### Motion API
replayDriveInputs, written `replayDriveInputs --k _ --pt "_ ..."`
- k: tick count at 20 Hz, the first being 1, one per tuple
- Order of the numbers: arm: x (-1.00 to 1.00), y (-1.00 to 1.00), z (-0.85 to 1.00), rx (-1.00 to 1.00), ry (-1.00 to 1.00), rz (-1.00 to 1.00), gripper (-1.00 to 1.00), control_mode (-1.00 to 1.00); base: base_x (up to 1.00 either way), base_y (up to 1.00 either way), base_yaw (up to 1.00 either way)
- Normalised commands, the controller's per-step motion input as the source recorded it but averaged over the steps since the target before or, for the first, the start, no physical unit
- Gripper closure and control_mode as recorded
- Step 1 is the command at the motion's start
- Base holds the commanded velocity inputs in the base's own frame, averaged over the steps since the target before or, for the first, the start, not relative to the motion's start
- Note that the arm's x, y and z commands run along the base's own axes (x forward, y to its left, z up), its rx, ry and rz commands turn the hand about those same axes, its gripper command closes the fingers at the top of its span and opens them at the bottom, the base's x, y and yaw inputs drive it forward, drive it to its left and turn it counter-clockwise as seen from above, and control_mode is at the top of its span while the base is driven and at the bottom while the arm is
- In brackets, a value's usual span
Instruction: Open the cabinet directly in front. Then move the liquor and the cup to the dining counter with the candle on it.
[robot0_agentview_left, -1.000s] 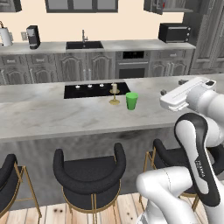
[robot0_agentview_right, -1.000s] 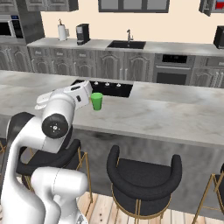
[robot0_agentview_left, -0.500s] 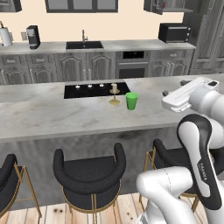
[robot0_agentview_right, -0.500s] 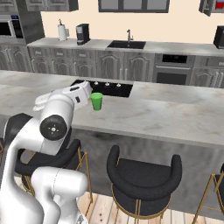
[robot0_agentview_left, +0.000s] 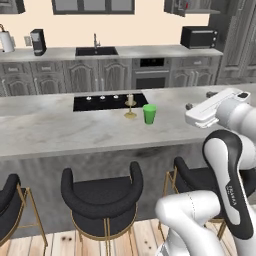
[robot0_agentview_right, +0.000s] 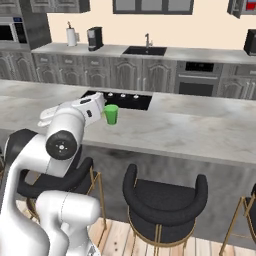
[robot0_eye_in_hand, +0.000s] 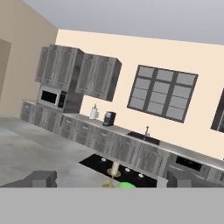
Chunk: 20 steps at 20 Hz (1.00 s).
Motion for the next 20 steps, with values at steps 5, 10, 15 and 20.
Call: replayDriveInputs --k 5,10,15,20 --pt "0.00 0.00 0.00 0.00 0.00 0.00 -1.00 1.00 -0.67 -0.15 0.00" --pt "0.00 0.00 0.00 0.00 0.00 0.00 -1.00 1.00 -0.72 -0.14 0.00" --pt "0.00 0.00 0.00 0.00 0.00 0.00 -1.00 1.00 -0.69 0.00 0.01" --pt "0.00 0.00 0.00 0.00 0.00 0.00 -1.00 1.00 -0.64 0.43 0.01"
